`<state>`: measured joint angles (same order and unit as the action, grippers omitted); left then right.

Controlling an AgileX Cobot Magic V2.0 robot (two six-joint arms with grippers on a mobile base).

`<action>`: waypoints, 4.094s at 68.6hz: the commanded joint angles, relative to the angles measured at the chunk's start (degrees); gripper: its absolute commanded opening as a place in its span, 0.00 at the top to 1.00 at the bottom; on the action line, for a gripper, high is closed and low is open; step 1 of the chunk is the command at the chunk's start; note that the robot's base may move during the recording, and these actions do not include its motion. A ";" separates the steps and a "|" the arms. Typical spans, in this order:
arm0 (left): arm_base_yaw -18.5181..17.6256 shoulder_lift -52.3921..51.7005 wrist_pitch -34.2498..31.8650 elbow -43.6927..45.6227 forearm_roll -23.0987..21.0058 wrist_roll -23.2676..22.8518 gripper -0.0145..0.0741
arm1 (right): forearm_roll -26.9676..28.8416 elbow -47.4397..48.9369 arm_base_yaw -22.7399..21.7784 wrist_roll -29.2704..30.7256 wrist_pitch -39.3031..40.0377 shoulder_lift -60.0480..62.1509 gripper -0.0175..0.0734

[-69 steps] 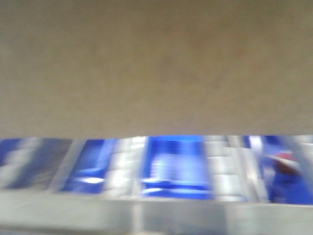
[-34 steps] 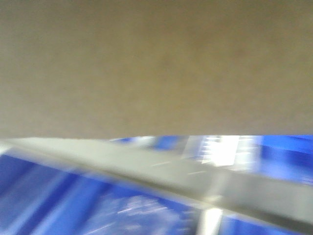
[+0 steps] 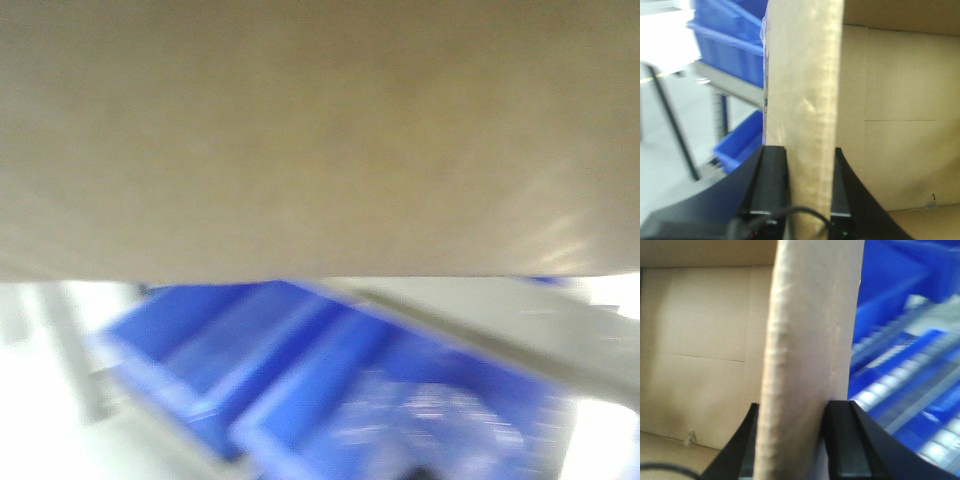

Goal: Grab box from left shelf to table start
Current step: 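Turn the base away from the shelf holding the box in both grippers, then drive across the floor carrying the box in both grippers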

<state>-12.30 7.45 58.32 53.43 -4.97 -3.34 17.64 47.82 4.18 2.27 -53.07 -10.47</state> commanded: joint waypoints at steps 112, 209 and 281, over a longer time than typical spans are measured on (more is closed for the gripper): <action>-0.49 0.44 -7.58 2.17 -3.41 -1.60 0.94 | -2.24 1.56 -0.35 -0.38 4.49 -0.93 0.74; -0.49 0.44 -7.58 2.17 -3.41 -1.60 0.94 | -2.24 1.56 -0.35 -0.38 4.49 -0.93 0.74; -0.49 0.44 -7.58 2.17 -3.41 -1.60 0.94 | -2.24 1.56 -0.35 -0.38 4.49 -0.93 0.74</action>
<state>-12.30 7.45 58.24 53.43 -5.08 -3.25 17.64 47.82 4.18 2.27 -53.07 -10.42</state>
